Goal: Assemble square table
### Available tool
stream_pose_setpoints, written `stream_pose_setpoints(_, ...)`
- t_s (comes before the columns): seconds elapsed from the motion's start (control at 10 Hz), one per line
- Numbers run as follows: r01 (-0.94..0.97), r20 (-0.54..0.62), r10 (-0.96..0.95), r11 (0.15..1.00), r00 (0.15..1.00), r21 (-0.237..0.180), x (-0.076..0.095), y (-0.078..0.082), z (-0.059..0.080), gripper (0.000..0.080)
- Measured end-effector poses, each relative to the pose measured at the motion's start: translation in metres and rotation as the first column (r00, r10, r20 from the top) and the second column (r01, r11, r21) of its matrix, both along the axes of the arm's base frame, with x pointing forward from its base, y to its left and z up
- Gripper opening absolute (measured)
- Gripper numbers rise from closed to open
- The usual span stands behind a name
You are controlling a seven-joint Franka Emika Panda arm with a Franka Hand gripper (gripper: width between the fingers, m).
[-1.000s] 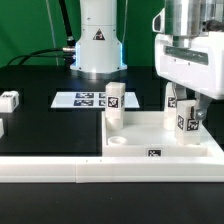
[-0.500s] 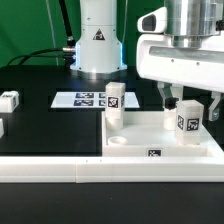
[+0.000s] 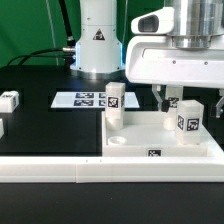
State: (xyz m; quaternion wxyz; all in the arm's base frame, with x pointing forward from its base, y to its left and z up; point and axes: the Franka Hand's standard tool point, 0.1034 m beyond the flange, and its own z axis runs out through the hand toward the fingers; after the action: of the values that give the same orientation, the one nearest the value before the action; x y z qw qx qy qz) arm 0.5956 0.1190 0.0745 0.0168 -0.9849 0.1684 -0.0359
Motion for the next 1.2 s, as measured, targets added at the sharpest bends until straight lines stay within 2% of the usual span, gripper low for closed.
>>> stream_pose_setpoints(0.2,-0.153,0.003,0.153,0.988,0.988,-0.012,0.0008,-0.0015,0.0004,0.0649)
stream_pose_setpoints(0.7,-0.397,0.0,0.398,0.917,0.917,-0.044,0.0019,-0.0031,0.001,0.0649)
stream_pose_setpoints(1.2,-0.328,0.002,0.329,0.944,0.944,-0.037,0.0018,-0.0029,0.0009,0.0649)
